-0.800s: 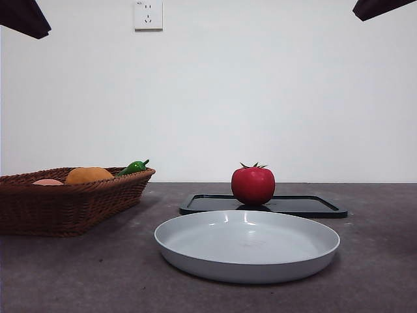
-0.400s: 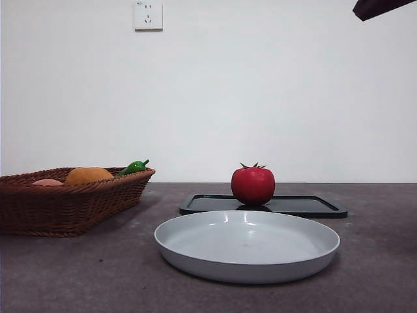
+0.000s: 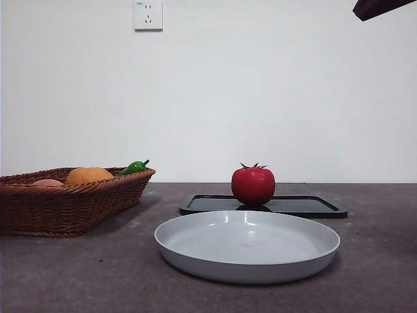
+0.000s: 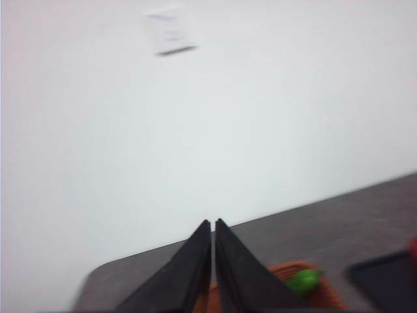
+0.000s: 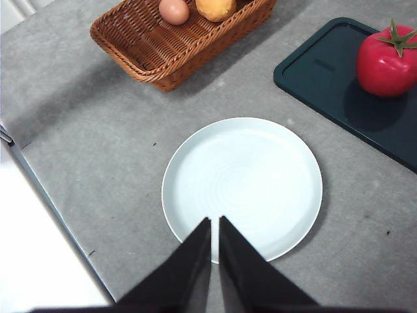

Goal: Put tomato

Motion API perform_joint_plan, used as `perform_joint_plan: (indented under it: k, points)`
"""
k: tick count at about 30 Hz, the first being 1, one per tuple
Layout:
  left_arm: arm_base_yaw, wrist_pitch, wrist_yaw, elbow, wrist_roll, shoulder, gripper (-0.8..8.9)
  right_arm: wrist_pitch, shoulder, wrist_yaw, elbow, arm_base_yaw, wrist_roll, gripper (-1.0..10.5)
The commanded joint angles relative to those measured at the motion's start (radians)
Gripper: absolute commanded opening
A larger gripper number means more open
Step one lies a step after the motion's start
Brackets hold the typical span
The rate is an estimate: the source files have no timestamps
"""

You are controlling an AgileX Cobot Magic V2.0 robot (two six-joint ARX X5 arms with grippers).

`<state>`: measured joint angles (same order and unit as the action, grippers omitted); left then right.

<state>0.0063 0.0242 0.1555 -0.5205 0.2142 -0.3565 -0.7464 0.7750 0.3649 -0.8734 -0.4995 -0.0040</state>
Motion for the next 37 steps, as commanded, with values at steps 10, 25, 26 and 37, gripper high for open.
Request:
perform_joint_plan:
  k: [10, 25, 26, 37]
  points:
    - [0.03, 0.023, -0.055, 0.352, -0.007, 0.218, 0.08, 0.01, 0.007, 0.002, -0.009, -0.008, -0.001, 0.1]
    - [0.03, -0.069, -0.101, 0.491, -0.006, 0.354, 0.08, 0.01, 0.007, 0.002, -0.009, -0.008, -0.001, 0.1]
    - [0.03, -0.08, -0.101, 0.493, -0.006, 0.354, 0.08, 0.01, 0.007, 0.002, -0.009, -0.008, -0.001, 0.1]
    - [0.03, -0.211, -0.103, 0.508, -0.082, 0.353, 0.08, 0.01, 0.007, 0.002, -0.009, -0.008, -0.001, 0.1]
